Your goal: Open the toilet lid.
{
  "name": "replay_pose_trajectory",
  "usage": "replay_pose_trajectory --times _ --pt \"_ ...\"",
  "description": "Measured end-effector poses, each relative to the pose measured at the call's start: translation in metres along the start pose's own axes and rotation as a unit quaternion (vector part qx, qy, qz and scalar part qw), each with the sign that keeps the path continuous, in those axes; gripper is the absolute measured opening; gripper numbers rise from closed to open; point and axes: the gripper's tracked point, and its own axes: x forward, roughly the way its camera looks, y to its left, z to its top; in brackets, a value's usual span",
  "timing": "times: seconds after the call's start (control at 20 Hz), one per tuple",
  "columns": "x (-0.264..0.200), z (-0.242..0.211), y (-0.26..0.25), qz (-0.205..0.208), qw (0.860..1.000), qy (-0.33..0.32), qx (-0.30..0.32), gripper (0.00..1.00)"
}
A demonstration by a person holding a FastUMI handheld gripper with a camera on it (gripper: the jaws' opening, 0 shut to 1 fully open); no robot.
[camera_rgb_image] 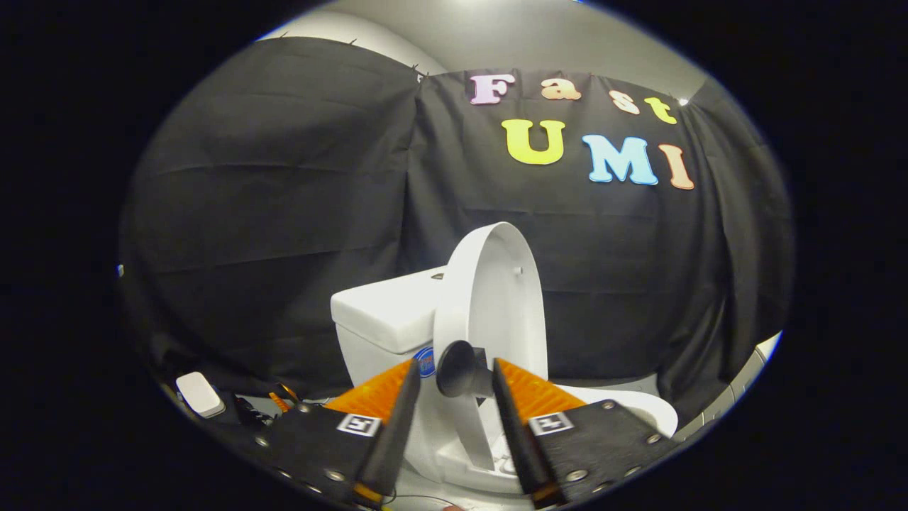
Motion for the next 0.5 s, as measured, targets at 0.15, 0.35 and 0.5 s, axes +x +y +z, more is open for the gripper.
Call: replay_pose_trajectory --times 0.15,0.35,0.5 --pt "-0.024 0.024 -0.022 -0.019 0.999 -0.039 -0.021 0.95" --pt "-0.060 0.040 -0.056 -0.041 0.995 -0.084 -0.022 0.95" --pt "-0.082 0.037 -0.085 -0.061 0.994 -0.090 -0.006 0.95"
